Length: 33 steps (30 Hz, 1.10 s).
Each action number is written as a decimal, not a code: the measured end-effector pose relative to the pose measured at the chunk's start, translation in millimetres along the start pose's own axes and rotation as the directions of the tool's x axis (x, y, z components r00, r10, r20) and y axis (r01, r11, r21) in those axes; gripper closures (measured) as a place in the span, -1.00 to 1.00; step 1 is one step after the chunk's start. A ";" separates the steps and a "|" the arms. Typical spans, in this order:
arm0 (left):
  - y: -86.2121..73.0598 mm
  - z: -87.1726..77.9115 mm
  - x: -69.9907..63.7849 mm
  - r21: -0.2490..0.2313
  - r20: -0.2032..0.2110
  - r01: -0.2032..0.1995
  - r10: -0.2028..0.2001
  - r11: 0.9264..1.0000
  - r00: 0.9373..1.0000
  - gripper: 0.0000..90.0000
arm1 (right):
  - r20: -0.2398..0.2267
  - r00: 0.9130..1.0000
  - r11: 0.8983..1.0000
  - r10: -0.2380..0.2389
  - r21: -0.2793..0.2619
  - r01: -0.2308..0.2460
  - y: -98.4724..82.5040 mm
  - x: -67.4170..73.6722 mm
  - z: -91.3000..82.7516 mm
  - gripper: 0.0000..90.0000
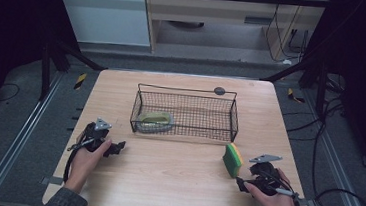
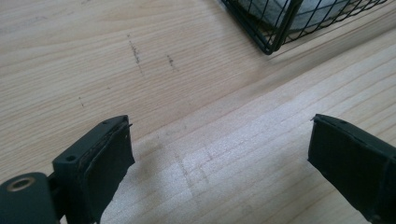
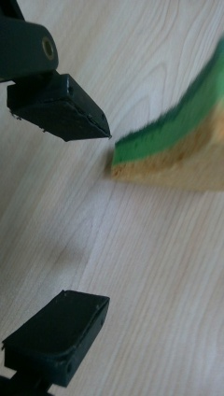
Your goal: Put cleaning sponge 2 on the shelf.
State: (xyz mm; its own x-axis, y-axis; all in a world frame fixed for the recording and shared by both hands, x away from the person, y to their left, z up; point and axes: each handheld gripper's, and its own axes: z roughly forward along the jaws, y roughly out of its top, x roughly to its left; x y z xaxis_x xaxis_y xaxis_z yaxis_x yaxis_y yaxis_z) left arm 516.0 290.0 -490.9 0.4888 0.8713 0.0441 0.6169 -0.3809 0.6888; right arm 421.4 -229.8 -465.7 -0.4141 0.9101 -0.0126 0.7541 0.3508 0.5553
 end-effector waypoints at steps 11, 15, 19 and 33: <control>-3.5 12.5 -4.0 0.024 0.029 -0.008 0.007 1.000 1.000 -0.94 | -0.022 0.998 0.998 -0.054 0.034 0.055 18.1 19.3 -22.1 -0.52; -7.2 15.2 -5.5 -0.019 0.028 0.006 -0.005 1.000 1.000 -1.00 | -0.026 0.999 0.998 -0.046 0.039 0.047 27.6 26.7 -29.4 -0.53; -8.5 15.4 -6.1 -0.031 0.026 0.006 -0.005 0.999 1.000 -1.00 | -0.033 0.999 0.997 -0.030 0.073 0.033 42.4 27.8 -35.0 -0.55; -8.0 16.1 -5.7 -0.032 0.029 0.010 -0.009 0.999 1.000 -1.00 | -0.006 1.000 0.997 -0.030 0.075 0.030 90.3 21.6 -35.5 -0.46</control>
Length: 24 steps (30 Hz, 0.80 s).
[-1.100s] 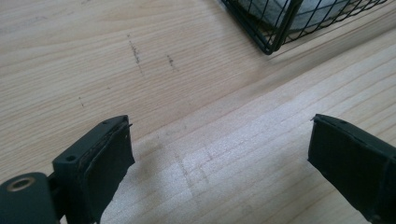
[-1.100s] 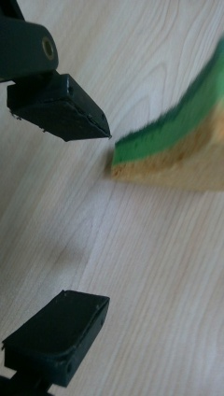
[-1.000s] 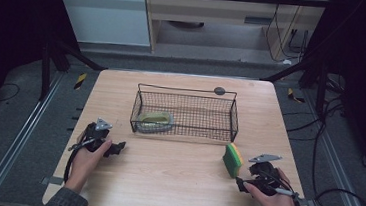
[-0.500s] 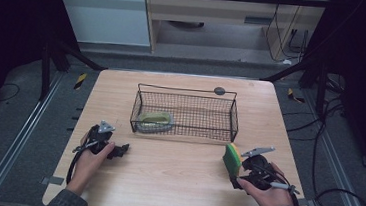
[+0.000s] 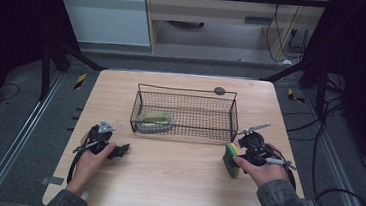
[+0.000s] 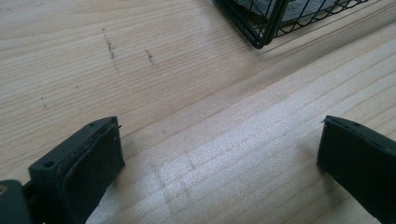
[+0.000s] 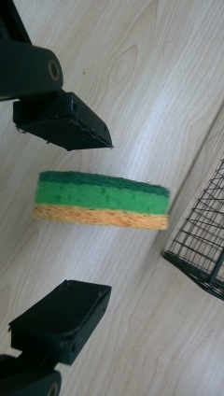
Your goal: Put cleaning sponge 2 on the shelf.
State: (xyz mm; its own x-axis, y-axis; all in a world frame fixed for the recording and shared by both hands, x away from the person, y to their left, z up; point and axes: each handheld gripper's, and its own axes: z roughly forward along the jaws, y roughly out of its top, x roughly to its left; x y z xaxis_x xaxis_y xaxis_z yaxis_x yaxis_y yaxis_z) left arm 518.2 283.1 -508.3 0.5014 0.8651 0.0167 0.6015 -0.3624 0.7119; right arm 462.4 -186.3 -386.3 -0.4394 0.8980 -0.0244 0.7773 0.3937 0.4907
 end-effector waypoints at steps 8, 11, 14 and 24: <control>0.7 0.8 0.4 -0.001 0.000 -0.001 0.001 1.000 1.000 -1.00 | -0.016 1.000 0.997 -0.012 0.073 0.013 14.9 -0.6 12.4 -0.45; 1.0 0.9 0.8 -0.001 0.001 -0.006 0.006 1.000 1.000 -1.00 | -0.016 1.000 0.996 -0.010 0.087 0.012 15.5 -1.1 19.6 -0.43; 1.1 1.0 0.9 0.001 0.003 -0.006 0.006 1.000 1.000 -1.00 | -0.016 1.000 0.993 -0.003 0.116 0.005 14.3 -2.4 34.1 -0.40; 2.9 2.6 1.3 0.003 0.003 -0.009 0.009 1.000 1.000 -1.00 | -0.035 0.999 0.991 0.006 0.135 -0.002 12.3 -3.5 48.0 -0.18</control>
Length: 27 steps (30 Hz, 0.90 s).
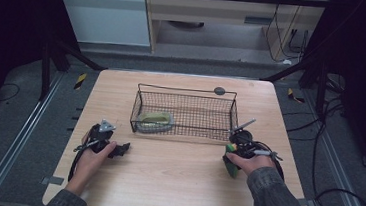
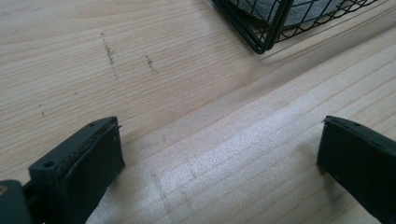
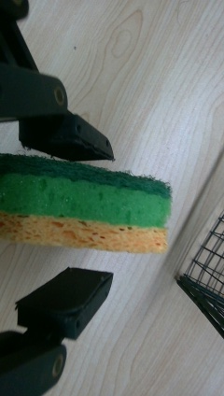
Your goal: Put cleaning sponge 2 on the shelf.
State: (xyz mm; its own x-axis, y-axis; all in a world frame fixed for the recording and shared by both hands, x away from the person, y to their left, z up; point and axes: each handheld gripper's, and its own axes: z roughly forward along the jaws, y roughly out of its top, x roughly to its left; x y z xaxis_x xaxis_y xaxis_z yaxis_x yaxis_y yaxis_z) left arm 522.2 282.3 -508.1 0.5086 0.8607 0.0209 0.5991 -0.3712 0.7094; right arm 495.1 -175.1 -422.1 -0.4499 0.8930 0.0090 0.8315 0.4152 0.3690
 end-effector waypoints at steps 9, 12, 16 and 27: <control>1.1 1.4 -0.1 -0.003 0.001 0.003 -0.003 1.000 1.000 -1.00 | -0.005 1.000 1.000 -0.013 0.003 0.013 -1.7 0.5 1.8 0.20; 1.3 1.6 -0.1 -0.004 0.001 0.004 -0.004 1.000 1.000 -1.00 | -0.016 1.000 1.000 -0.026 -0.013 0.025 -2.2 -1.0 -1.5 0.41; 1.3 1.6 -0.1 -0.003 0.001 0.004 -0.004 1.000 1.000 -1.00 | -0.015 1.000 0.999 -0.010 -0.043 0.010 -3.5 -6.0 -11.8 0.42; 1.4 1.7 -0.1 -0.003 0.001 0.003 -0.003 1.000 1.000 -1.00 | 0.017 1.000 0.987 -0.025 -0.157 0.028 -6.8 -29.4 -39.0 0.42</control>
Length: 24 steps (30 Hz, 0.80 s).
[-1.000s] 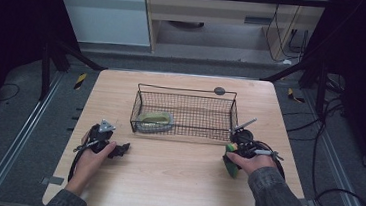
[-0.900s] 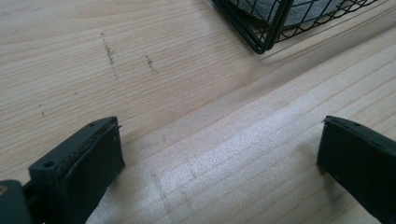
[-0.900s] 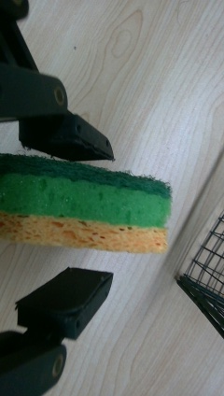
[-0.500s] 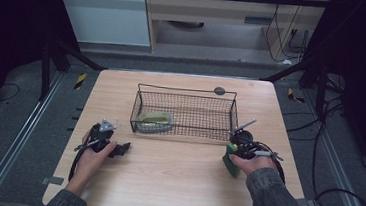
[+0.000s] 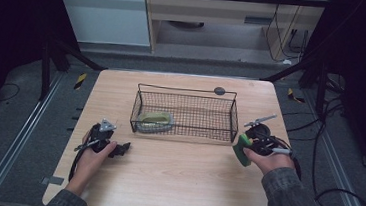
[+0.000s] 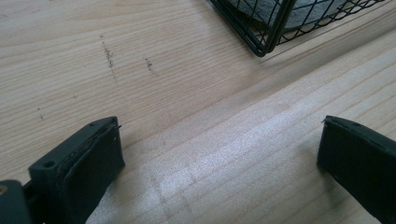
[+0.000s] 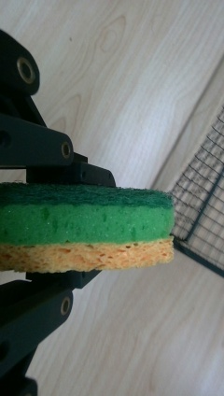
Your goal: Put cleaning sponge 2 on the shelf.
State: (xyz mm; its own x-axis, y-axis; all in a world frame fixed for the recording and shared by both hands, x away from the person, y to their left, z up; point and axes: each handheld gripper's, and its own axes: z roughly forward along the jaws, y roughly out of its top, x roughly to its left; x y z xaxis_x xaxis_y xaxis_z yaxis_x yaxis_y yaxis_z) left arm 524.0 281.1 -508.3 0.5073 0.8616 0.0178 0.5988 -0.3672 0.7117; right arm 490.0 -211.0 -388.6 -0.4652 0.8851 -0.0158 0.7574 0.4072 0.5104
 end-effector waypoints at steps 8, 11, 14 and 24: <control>0.0 0.0 0.0 0.000 0.000 0.000 0.000 1.000 1.000 -1.00 | 0.030 1.000 0.998 0.003 -0.055 -0.002 23.1 -29.8 -15.6 0.42; -0.1 0.0 -0.1 0.000 0.000 0.001 -0.001 1.000 1.000 -1.00 | 0.048 0.999 0.997 0.011 -0.072 -0.008 37.6 -42.6 -20.9 0.43; -0.1 -0.1 -0.2 0.000 -0.001 0.001 -0.001 1.000 1.000 -1.00 | 0.063 0.998 0.997 0.010 -0.078 -0.005 45.4 -49.4 -26.7 0.43; -0.1 0.2 -0.4 -0.004 -0.002 0.005 -0.005 1.000 1.000 -1.00 | 0.095 0.995 0.995 0.003 -0.104 0.007 70.2 -55.5 -35.7 0.44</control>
State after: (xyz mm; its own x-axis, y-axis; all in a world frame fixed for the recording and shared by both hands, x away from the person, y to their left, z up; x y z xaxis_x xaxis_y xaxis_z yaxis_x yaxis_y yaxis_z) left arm 523.8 280.7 -508.5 0.5029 0.8642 0.0156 0.5987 -0.3613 0.7149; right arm 552.6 -239.5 -321.2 -0.4175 0.9036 -0.0959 0.7026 0.3879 0.5966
